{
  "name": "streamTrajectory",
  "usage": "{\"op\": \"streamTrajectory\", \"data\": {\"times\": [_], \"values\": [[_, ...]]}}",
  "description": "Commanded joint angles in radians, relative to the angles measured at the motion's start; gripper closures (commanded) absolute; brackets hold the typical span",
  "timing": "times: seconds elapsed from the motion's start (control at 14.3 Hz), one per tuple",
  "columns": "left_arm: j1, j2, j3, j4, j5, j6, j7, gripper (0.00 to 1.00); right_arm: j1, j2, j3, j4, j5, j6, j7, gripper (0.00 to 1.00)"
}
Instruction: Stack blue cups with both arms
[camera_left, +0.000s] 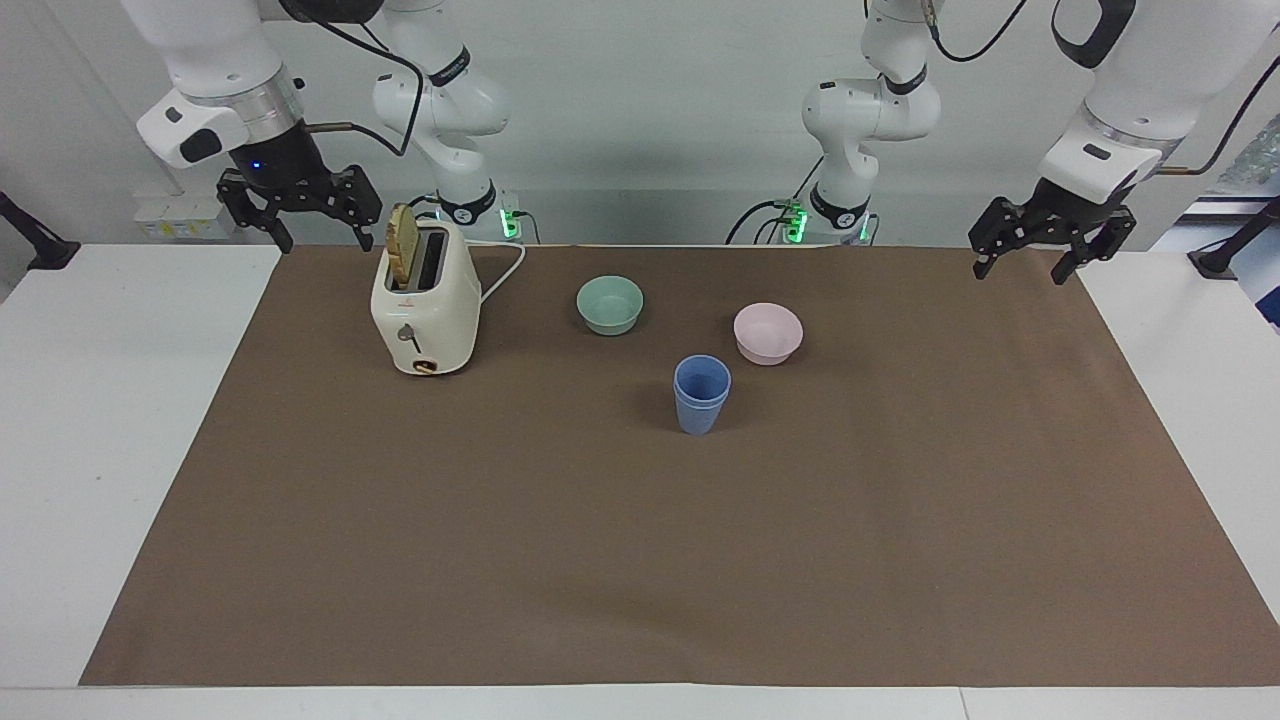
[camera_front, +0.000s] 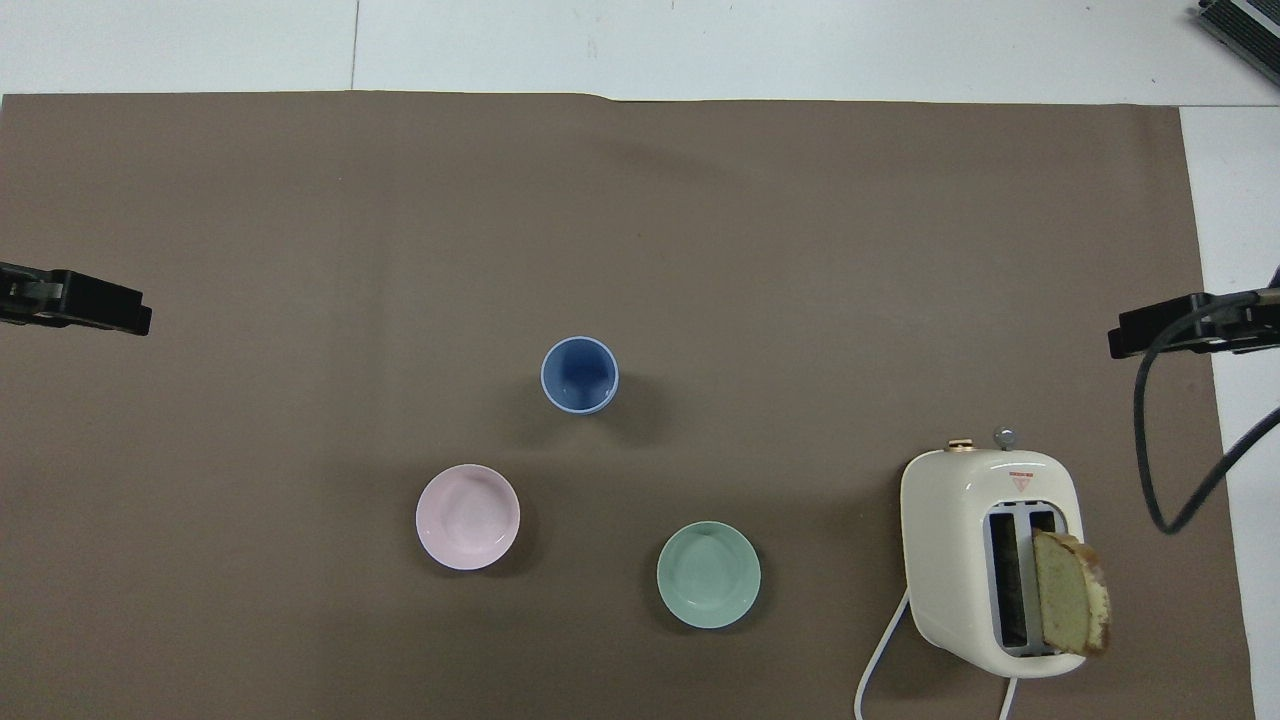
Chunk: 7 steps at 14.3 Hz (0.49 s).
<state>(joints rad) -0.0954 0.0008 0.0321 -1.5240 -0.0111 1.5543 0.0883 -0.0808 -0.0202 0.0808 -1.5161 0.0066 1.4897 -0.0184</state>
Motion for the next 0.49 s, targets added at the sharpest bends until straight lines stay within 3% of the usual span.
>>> {"op": "streamTrajectory", "data": {"times": [0.0,0.42], "values": [[0.002,-0.009,-0.006,0.018,0.011,-0.031,0.008,0.00,-0.011,-0.023,-0.003,-0.033,0.009,0.017,-0.029,0.00],[0.002,-0.010,-0.004,0.018,0.011,-0.036,0.008,0.00,-0.011,-0.023,-0.004,-0.035,0.009,0.015,-0.029,0.00]]}}
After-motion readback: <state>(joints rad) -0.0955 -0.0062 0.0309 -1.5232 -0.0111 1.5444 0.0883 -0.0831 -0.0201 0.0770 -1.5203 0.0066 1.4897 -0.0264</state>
